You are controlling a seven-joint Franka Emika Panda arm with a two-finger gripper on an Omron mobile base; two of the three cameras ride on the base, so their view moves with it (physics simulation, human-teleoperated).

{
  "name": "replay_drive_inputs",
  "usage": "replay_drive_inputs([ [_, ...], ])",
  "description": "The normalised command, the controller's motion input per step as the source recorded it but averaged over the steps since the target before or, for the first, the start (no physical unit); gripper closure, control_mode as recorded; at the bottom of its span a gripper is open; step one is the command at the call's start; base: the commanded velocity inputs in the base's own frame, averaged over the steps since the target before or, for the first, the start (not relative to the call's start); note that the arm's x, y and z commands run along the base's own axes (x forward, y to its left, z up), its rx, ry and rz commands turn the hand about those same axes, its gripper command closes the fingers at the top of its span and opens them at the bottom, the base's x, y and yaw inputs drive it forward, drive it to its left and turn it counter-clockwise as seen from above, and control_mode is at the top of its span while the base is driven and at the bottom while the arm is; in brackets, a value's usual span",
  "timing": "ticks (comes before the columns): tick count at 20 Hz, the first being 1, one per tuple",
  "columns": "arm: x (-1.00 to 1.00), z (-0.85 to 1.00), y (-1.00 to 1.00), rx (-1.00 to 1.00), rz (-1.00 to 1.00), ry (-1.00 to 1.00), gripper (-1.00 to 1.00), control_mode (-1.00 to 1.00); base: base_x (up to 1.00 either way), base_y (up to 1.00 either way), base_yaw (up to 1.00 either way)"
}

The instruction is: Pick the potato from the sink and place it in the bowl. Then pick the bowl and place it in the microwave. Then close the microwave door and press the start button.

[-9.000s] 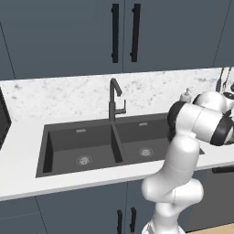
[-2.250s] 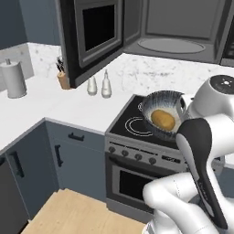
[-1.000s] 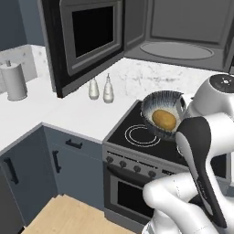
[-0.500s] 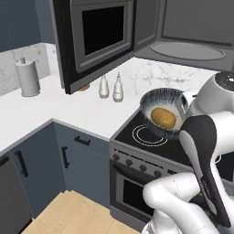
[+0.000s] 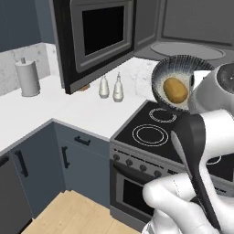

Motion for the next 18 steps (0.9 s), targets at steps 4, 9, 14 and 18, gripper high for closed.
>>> replay_drive_inputs([
  [4,0.09,0.61,-0.01,0.01,-0.20,-0.35,1.00,-1.00,0.00,0.00,0.00],
  [9,0.36,0.44,-0.14,0.02,-0.05,-0.07,1.00,-1.00,0.00,0.00,0.00],
  [14,0.37,0.45,-0.21,0.03,-0.02,0.05,1.00,-1.00,0.00,0.00,0.00],
  [18,0.41,0.25,-0.44,0.06,0.00,0.00,1.00,-1.00,0.00,0.00,0.00],
])
